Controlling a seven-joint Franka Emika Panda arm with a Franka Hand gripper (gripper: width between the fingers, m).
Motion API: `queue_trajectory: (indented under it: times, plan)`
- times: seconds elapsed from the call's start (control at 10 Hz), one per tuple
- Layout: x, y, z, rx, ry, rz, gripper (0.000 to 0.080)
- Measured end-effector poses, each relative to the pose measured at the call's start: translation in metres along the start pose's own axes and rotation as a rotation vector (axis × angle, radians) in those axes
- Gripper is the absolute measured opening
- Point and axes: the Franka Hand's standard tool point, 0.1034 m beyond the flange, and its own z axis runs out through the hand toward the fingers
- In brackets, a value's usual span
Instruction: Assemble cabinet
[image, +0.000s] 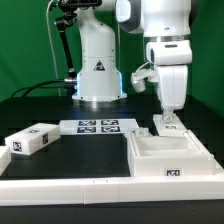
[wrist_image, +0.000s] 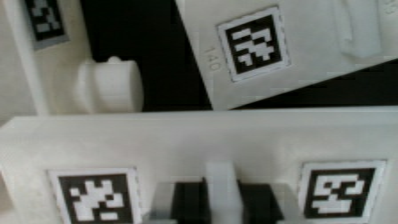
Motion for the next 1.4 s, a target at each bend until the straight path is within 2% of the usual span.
queue_trajectory:
  times: [0.1, 0.7, 1.1, 1.2, 1.4]
  plan:
    - [0.0, 0.001, 0.003, 0.004, 0.001, 0.0, 0.0068]
    - [0.001, 0.034, 0.004, -0.028, 0.023, 0.01, 0.0068]
    - [0.001, 0.035, 0.003, -0.032, 0.026, -0.002, 0.0069]
    - [0.001, 0.034, 0.004, -0.048, 0.035, -0.004, 0.0069]
    - [0.001, 0.048, 0.002, -0.032, 0.026, -0.012, 0.0069]
